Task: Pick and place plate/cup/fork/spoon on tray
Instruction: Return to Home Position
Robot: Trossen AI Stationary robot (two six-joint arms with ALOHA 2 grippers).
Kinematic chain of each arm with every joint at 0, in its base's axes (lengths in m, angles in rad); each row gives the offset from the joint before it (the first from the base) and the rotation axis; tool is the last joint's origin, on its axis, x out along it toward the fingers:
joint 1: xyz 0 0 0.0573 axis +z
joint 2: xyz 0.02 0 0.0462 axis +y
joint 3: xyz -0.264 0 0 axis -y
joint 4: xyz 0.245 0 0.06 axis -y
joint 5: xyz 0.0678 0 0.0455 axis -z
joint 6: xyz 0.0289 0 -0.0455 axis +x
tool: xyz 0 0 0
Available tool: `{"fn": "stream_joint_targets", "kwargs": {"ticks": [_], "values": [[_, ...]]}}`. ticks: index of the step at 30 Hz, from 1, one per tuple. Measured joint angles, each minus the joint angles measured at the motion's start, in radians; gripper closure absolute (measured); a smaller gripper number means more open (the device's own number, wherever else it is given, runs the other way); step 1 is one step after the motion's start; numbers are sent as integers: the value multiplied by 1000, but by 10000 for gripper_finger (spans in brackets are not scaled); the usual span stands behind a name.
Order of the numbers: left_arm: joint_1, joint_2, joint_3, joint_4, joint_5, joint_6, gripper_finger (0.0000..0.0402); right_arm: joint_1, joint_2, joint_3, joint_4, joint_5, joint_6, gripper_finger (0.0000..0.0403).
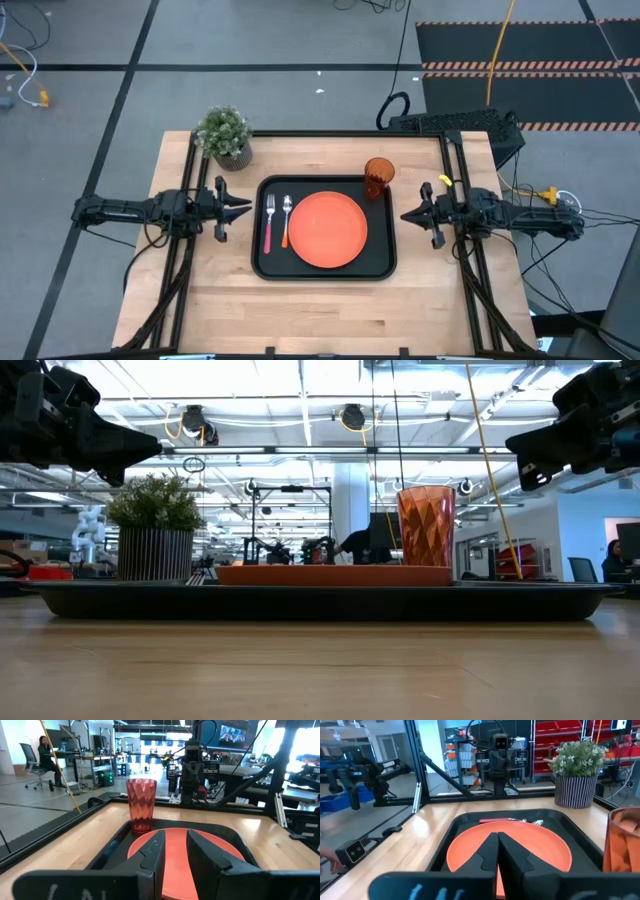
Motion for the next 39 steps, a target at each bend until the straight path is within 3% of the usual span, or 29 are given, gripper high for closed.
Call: {"fn": "stream_joint_targets", "kwargs": {"ticks": [17,39], "values": [[0,0,0,1,0,0,321,0,8,-13,104,-3,-1,403],[0,0,0,1,0,0,321,0,9,-21,106,-2,-1,403]]}}
